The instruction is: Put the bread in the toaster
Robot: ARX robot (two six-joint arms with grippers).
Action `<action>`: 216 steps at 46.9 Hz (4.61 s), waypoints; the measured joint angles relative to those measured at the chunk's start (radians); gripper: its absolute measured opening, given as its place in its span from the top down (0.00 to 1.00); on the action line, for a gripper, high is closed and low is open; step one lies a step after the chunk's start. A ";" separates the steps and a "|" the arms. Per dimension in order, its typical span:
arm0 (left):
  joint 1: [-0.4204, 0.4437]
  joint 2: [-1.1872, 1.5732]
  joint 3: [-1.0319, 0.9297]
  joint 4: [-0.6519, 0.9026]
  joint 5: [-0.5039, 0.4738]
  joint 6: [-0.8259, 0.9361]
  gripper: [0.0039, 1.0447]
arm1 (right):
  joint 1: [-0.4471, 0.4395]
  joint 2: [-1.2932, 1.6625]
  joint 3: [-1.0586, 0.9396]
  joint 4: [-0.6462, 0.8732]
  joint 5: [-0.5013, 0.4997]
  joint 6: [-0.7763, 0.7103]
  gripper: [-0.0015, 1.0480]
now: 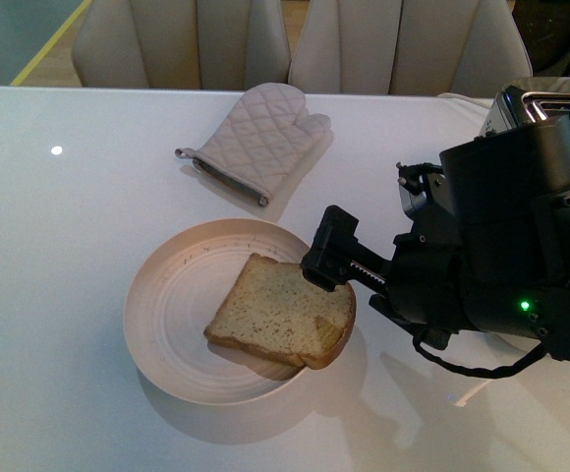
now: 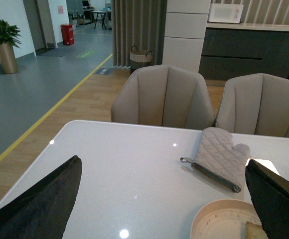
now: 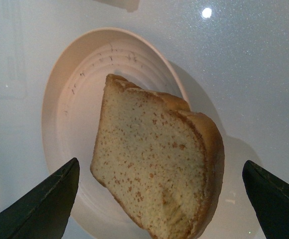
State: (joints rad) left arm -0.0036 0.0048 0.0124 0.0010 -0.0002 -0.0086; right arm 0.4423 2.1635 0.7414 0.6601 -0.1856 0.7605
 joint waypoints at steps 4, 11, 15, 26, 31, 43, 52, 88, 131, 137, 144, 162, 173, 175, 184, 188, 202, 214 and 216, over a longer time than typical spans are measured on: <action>0.000 0.000 0.000 0.000 0.000 0.000 0.06 | -0.001 0.037 0.020 0.002 -0.005 0.020 0.08; 0.000 0.000 0.000 0.000 0.000 0.000 0.06 | -0.007 0.092 0.053 0.008 -0.018 0.056 0.08; 0.000 0.000 0.000 0.000 0.000 0.000 0.06 | -0.006 0.117 0.080 0.008 -0.026 0.071 0.08; 0.000 0.000 0.000 0.000 0.000 0.000 0.06 | 0.000 0.140 0.127 -0.006 -0.029 0.097 0.37; 0.000 0.000 0.000 0.000 0.000 0.000 0.06 | 0.002 0.140 0.128 -0.006 -0.039 0.113 0.59; 0.000 0.000 0.000 0.000 0.000 0.000 0.06 | 0.002 0.131 0.117 -0.006 -0.040 0.129 0.97; 0.000 0.000 0.000 0.000 0.000 0.000 0.06 | -0.016 0.026 0.074 0.000 -0.042 0.134 0.97; 0.000 0.000 0.000 0.000 0.000 0.000 0.06 | -0.305 -0.806 0.231 -0.583 0.237 -0.520 0.97; 0.000 0.000 0.000 0.000 0.000 0.000 0.06 | -0.364 -0.668 0.299 -0.972 0.381 -0.846 0.97; 0.000 0.000 0.000 0.000 0.000 0.000 0.06 | -0.356 -0.611 0.355 -1.020 0.380 -0.849 0.97; 0.000 0.000 0.000 0.000 0.000 0.000 0.06 | -0.345 -0.537 0.377 -1.015 0.385 -0.848 0.97; 0.000 0.000 0.000 0.000 0.000 0.000 0.06 | -0.349 -0.564 0.256 -0.802 0.394 -0.783 0.46; 0.000 0.000 0.000 0.000 0.000 0.000 0.06 | -0.358 -0.850 0.123 -0.681 0.442 -0.776 0.15; 0.000 0.000 0.000 0.000 0.000 0.000 0.06 | -0.356 -0.924 0.084 -0.660 0.464 -0.776 0.09; 0.000 0.000 0.000 0.000 0.000 0.000 0.06 | -0.360 -1.266 -0.269 -0.221 0.259 -0.771 0.34; 0.000 0.000 0.000 0.000 0.000 0.000 0.06 | -0.401 -1.325 -0.375 -0.178 0.206 -0.770 0.53; 0.000 0.000 0.000 0.000 0.000 0.000 0.06 | -0.439 -1.482 -0.570 -0.159 0.188 -0.765 0.98; 0.000 0.000 0.000 0.000 0.000 0.000 0.06 | -0.439 -1.608 -0.649 -0.206 0.188 -0.764 0.98; 0.000 0.000 0.000 0.000 0.000 0.000 0.06 | -0.439 -1.630 -0.658 -0.219 0.188 -0.764 0.98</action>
State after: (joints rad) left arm -0.0036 0.0048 0.0124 0.0006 -0.0002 -0.0086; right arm 0.0032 0.5331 0.0834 0.4408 0.0025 -0.0040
